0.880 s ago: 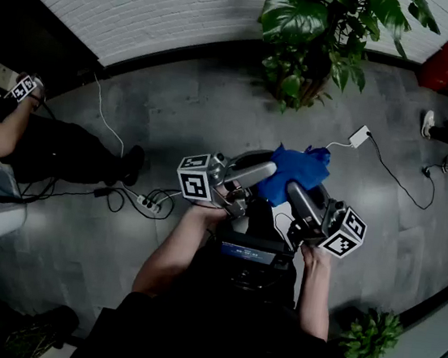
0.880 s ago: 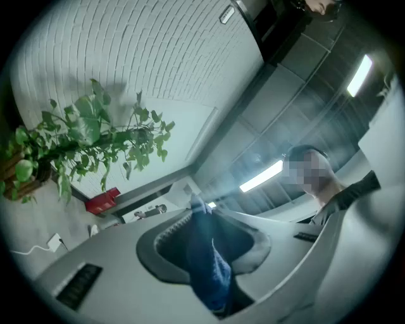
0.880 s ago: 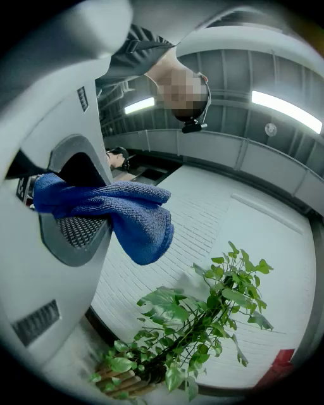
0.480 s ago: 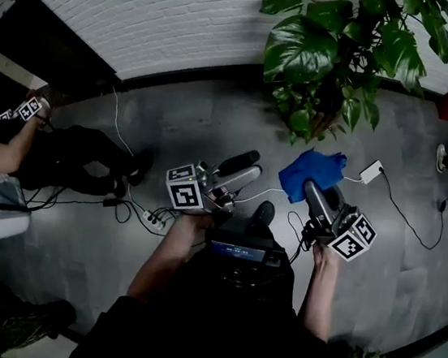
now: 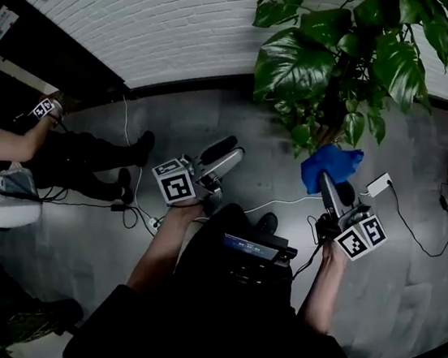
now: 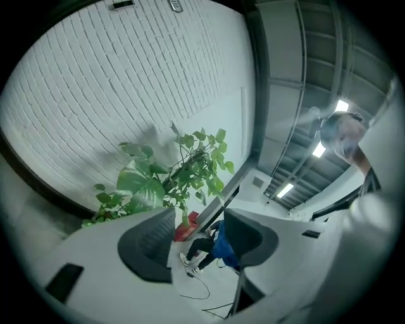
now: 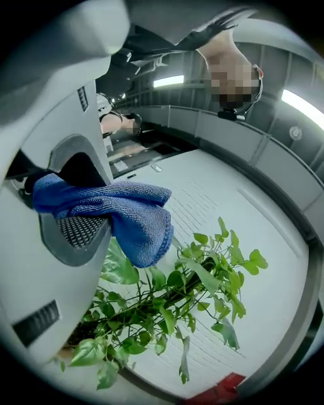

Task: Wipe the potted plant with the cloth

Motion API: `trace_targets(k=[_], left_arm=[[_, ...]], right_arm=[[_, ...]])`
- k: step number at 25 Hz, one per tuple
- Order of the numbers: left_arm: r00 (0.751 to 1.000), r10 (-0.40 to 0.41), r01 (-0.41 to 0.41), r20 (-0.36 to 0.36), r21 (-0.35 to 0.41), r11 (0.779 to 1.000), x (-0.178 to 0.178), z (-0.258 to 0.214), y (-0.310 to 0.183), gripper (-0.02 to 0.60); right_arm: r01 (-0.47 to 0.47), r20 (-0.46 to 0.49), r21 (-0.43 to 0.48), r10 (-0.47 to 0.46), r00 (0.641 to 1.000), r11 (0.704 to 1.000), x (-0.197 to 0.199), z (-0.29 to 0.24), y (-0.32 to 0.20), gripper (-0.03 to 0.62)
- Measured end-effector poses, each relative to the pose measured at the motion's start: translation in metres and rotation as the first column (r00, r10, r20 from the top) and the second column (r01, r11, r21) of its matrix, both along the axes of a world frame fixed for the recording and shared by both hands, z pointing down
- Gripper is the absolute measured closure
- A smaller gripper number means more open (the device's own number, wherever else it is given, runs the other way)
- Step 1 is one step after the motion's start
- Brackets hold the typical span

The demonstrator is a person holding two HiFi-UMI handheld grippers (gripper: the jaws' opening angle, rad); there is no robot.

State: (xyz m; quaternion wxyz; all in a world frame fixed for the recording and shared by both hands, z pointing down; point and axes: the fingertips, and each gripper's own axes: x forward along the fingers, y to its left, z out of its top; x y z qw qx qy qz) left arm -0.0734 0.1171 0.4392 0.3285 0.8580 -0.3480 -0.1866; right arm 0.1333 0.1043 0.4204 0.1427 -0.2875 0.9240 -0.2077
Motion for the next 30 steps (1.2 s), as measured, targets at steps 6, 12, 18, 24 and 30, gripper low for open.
trace_targets(k=[6,12,18,24,30], left_arm=[[0.999,0.004,-0.005,-0.033,-0.017,1.000,-0.014,-0.027,-0.052,0.314],[0.987,0.135,-0.135,-0.091,0.005,0.991,-0.024,-0.047,-0.144,0.270],[0.954,0.256,-0.260,-0.155,-0.007,0.966,-0.038,-0.032,-0.239,0.270],[0.881,0.429,-0.433,-0.199,0.022,0.901,-0.036,-0.047,-0.286,0.270],[0.750,0.635,-0.625,-0.186,0.119,0.772,0.018,-0.085,-0.291,0.270]], right_arm=[[-0.061,-0.012,-0.014,0.061,0.998,0.998,0.002,-0.011,-0.026,0.487],[-0.193,-0.091,0.014,0.194,0.977,0.981,-0.019,-0.034,-0.078,0.487],[-0.273,-0.102,-0.021,0.270,0.957,0.962,-0.064,-0.021,-0.166,0.487],[-0.355,-0.122,0.005,0.353,0.928,0.935,-0.107,-0.044,-0.205,0.487],[-0.508,-0.130,0.077,0.514,0.848,0.858,-0.082,-0.083,-0.197,0.487]])
